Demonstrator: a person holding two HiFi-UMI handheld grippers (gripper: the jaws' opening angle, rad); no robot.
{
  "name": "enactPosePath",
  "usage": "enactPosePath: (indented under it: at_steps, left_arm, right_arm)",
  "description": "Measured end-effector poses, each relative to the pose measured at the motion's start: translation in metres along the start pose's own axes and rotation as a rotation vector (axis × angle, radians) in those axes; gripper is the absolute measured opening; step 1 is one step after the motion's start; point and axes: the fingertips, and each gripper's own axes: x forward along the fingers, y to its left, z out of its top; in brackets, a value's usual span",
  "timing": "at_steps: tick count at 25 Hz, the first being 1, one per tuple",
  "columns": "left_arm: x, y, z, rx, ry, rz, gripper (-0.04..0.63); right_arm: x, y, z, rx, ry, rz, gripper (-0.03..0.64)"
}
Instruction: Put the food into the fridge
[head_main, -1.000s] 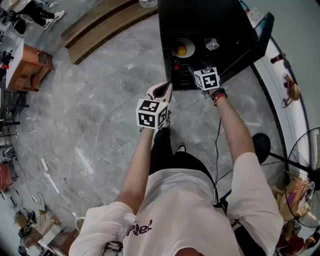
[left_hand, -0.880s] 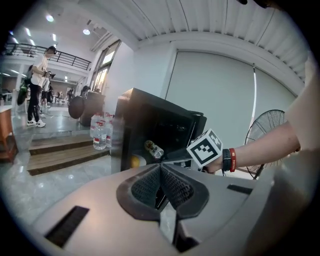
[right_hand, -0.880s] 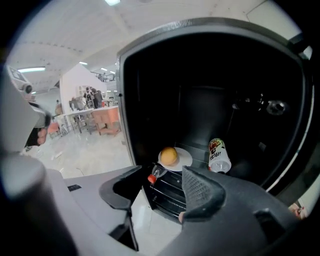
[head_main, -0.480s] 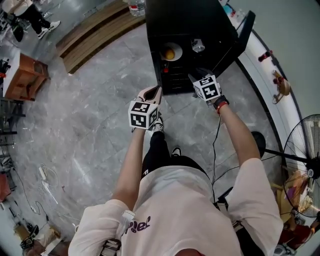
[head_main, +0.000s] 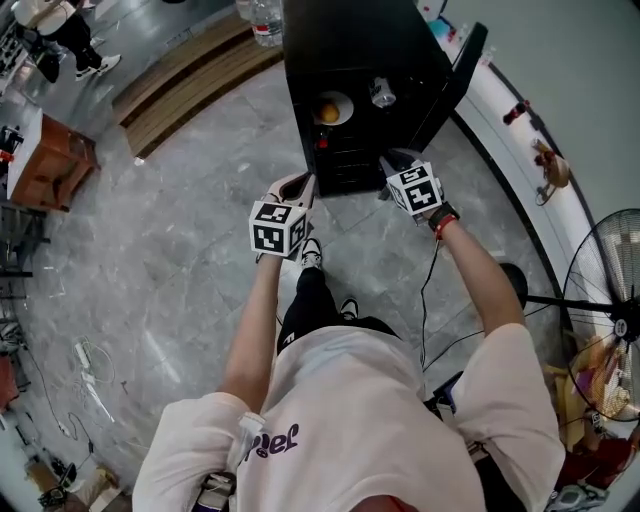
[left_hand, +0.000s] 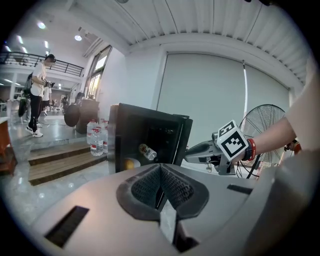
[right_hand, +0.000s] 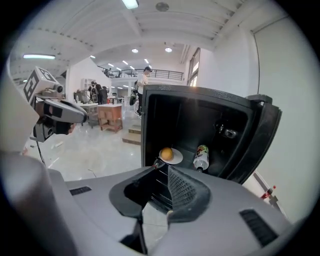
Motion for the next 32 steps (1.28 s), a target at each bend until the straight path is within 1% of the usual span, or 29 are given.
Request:
enactPosePath:
  at_steps: [6,10,17,23,32]
  left_arm:
    - [-0.027,-0.024,-0.001,0.035,-0.011,-0.011,0.018]
    - [-0.039,-0.037,-0.001,0.067,-0.019,-0.018,0.018]
    - [-0.064,-0.053,0.008,0.1,-0.044,-0.012,0.018]
    - [-0.075,-0.062,0.008,0.112,-0.061,0.0,0.018]
    - [-0.09,-0.066,0.009,0.127,-0.097,0.037,0.018]
  right_arm:
    - [-0.047,0.012,-0.007,-0.001,-0.025,-0.024,0.07]
    - [-0.075,0.014,-0.015,-0.003,-0.039,-0.05,0.046]
    - [-0.118,0.018,-0.02,0.054,-0.081,-0.09,0.018]
    - [-0.141,0.022,-0.025,0.096,-0.115,-0.114,0.015]
    - [-0.168,0.033,-0.017,0.142,-0.193,-0.124,0.015]
